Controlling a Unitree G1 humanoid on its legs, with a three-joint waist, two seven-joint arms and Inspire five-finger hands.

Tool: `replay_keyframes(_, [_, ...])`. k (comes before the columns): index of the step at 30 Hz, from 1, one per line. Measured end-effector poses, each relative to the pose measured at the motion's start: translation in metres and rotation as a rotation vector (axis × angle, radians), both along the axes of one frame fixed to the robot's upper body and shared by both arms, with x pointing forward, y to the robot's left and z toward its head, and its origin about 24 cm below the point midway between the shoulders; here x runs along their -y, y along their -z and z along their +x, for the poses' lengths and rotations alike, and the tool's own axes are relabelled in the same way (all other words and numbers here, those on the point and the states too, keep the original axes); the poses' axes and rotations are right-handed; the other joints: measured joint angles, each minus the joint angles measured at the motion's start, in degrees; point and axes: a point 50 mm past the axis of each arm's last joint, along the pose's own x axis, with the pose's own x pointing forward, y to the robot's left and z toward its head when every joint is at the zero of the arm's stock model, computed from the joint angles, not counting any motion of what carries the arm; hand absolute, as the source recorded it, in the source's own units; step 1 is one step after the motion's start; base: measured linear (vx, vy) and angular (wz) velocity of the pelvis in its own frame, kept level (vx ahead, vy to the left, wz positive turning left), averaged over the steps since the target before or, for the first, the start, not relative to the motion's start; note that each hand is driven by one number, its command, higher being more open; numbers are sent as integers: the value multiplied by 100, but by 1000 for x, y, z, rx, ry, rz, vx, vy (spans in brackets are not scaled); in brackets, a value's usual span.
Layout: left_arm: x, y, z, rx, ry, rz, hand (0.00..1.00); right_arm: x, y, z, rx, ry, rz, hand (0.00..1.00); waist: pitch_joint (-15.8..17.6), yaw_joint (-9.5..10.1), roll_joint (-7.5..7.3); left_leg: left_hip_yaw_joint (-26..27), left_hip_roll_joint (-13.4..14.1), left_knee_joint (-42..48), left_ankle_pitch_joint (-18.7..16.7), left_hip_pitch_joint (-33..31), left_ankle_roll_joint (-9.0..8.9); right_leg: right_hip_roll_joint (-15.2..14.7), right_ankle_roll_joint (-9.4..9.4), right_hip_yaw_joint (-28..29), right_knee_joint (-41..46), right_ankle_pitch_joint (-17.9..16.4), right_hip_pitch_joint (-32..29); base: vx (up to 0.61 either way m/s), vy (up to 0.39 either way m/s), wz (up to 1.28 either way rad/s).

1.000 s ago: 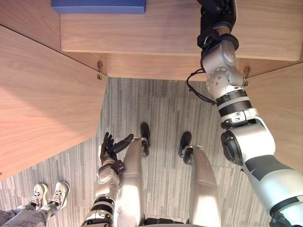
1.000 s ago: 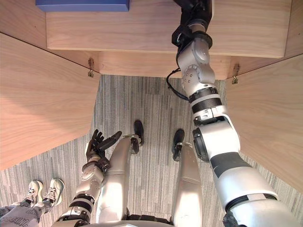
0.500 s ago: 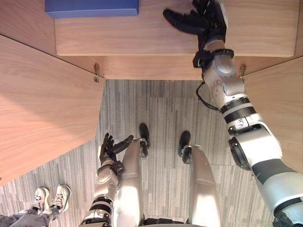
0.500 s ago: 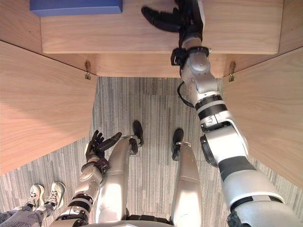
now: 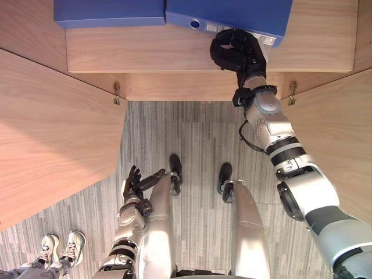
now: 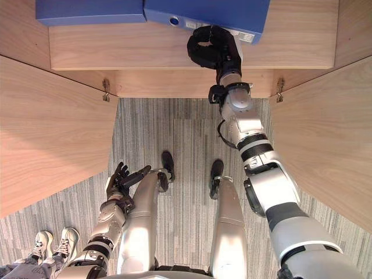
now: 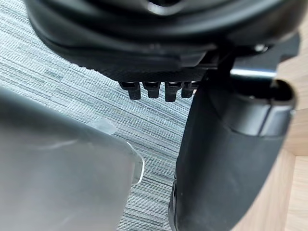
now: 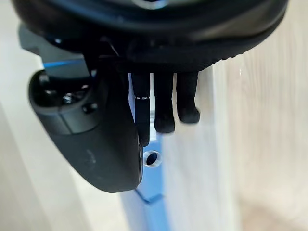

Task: Walk over to the cabinet, pick up the folder, carry it to the office cabinet, place the folder inside the office cabinet, then close the office cabinet door

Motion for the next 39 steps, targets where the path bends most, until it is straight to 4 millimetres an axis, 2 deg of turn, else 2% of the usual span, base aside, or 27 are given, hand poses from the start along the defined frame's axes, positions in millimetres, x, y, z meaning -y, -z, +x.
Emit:
replay_keyframes(3, [1,1,0,-4,-18,-16,100,-9,-3,3,-38,-37,237,0,-82,3,3,2,2,-20,3,-50,2,5,-10,1,-13,13,-56,0,0,0])
replay_keyframes(6, [2,1,0,-1,-28,-31,100,-20,-9,4,-64,-52,343,0,-96,19,2,2,0,-47,9,-52,10,7,-11,-3,-37,18,-57,0,0,0])
replay_keyframes(10, [6,-1,3,7,-39,-41,100,-22,-17,5,-60,-35,352,0,-97,101,4,-7,-15,-103,33,-66,30,7,-8,-21,-98,37,-56,4,-13,1])
replay_keyframes(13, [9,-3,4,17,-35,-45,100,-20,-31,7,-49,14,296,0,-97,131,4,-45,-82,-217,110,-87,38,-35,-10,-76,-151,61,-56,6,-15,12])
replay_keyframes(18, [10,-7,7,39,-34,-43,100,5,-44,9,-15,179,102,0,-97,154,4,-144,-188,-288,191,-135,38,-122,-5,-201,-197,68,-40,-3,-13,15])
replay_keyframes(20, [11,-8,7,39,-33,-41,100,17,-47,9,-4,221,79,0,-97,154,4,-142,-207,-299,197,-138,47,-142,3,-203,-201,72,-40,-4,-2,3])
replay_keyframes(23, [12,-9,7,42,-27,-31,100,45,-59,5,43,325,57,0,-97,150,4,-130,-224,-343,208,-138,65,-156,23,-196,-241,104,-36,0,0,0])
replay_keyframes(25, [13,-9,7,43,-19,-26,100,74,-72,-6,120,425,31,0,-97,144,4,-116,-247,-366,217,-136,80,-179,38,-189,-263,115,-36,0,0,0])
replay_keyframes(29, [14,-10,6,52,-15,-24,100,103,-83,-23,209,520,49,0,-97,113,4,-25,-242,-378,218,-92,82,-183,63,-109,-300,142,-35,11,-12,-5])
replay_keyframes(32, [17,-10,4,58,-16,-34,100,105,-75,-40,290,506,50,0,-96,49,3,104,-187,-376,213,42,85,-177,65,-78,-311,143,81,16,-32,-6])
replay_keyframes(34, [20,-8,2,54,-11,-46,100,101,-59,-52,318,477,31,0,-96,15,2,168,-133,-373,177,212,104,-150,65,-84,-343,142,254,12,-41,-7])
replay_keyframes(35, [20,-6,0,48,-9,-47,100,95,-42,-62,325,445,29,0,-96,3,1,177,-84,-363,103,369,102,-102,66,-86,-381,141,417,5,-30,-15])
replay_keyframes(36, [19,-3,-4,37,-7,-49,100,87,-19,-72,320,409,20,100,-96,-19,-2,188,-49,-380,59,572,100,-67,67,-86,-450,139,634,8,-34,-15])
replay_keyframes(37, [19,-1,-7,29,-7,-49,100,81,-5,-77,307,386,6,100,-95,-40,-3,200,-31,-407,29,692,98,-51,68,-84,-500,135,763,7,-26,-17])
replay_keyframes(39, [18,10,-21,-19,-2,-41,100,58,57,-96,186,285,-62,100,-116,-122,-49,331,8,-559,-38,1276,81,-14,67,-25,-726,130,1291,3,-13,-21])
